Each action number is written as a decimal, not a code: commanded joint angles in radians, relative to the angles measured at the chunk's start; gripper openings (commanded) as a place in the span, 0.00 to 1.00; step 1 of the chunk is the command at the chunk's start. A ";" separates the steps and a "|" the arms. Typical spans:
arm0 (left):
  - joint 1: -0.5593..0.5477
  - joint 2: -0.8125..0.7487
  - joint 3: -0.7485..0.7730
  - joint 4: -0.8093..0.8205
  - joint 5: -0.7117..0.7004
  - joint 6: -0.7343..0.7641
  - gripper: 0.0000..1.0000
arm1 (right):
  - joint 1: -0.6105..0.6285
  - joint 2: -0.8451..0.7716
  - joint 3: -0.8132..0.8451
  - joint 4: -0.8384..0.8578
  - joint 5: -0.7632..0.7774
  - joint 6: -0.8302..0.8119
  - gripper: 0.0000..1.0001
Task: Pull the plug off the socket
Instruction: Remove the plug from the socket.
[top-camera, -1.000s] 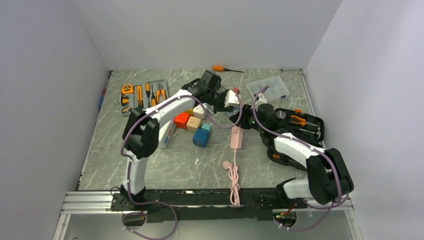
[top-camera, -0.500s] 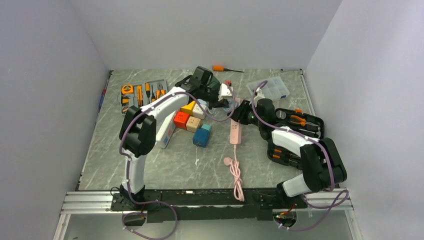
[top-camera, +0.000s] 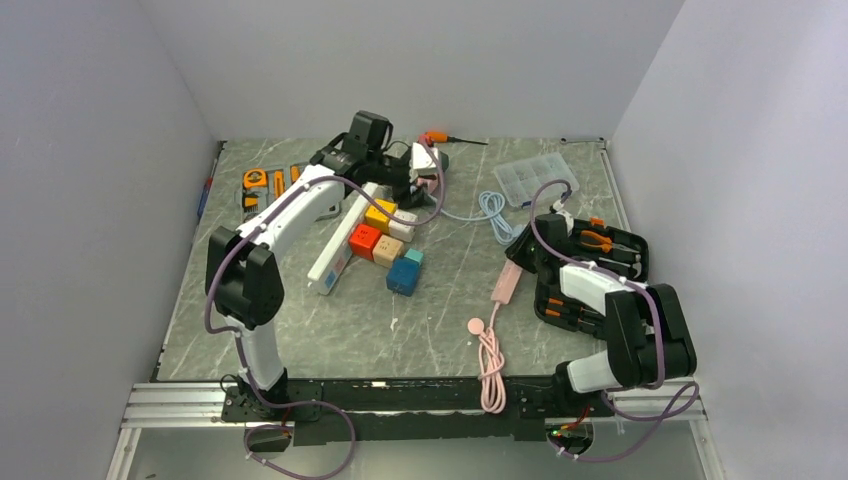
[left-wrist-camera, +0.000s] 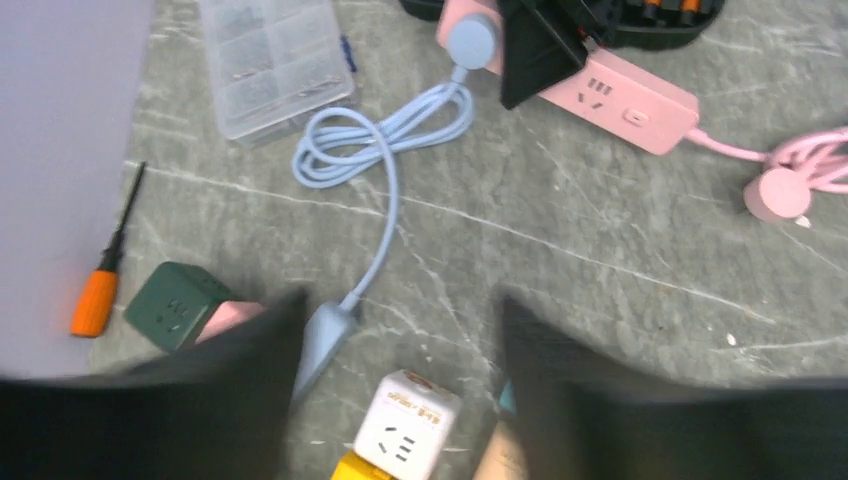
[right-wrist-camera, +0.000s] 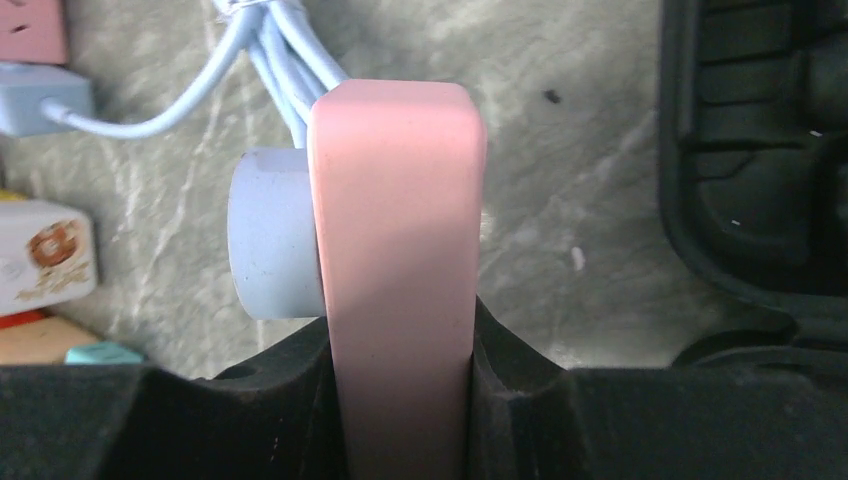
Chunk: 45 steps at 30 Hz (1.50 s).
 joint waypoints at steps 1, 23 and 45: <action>-0.063 -0.004 -0.038 -0.051 0.017 0.035 0.96 | 0.011 -0.084 0.007 0.133 -0.201 -0.060 0.00; -0.101 0.231 0.435 -0.774 0.118 0.580 0.99 | 0.247 -0.286 0.175 0.208 -0.659 -0.596 0.00; -0.110 0.257 0.430 -0.886 0.162 0.675 0.60 | 0.330 -0.314 0.151 0.265 -0.534 -0.699 0.00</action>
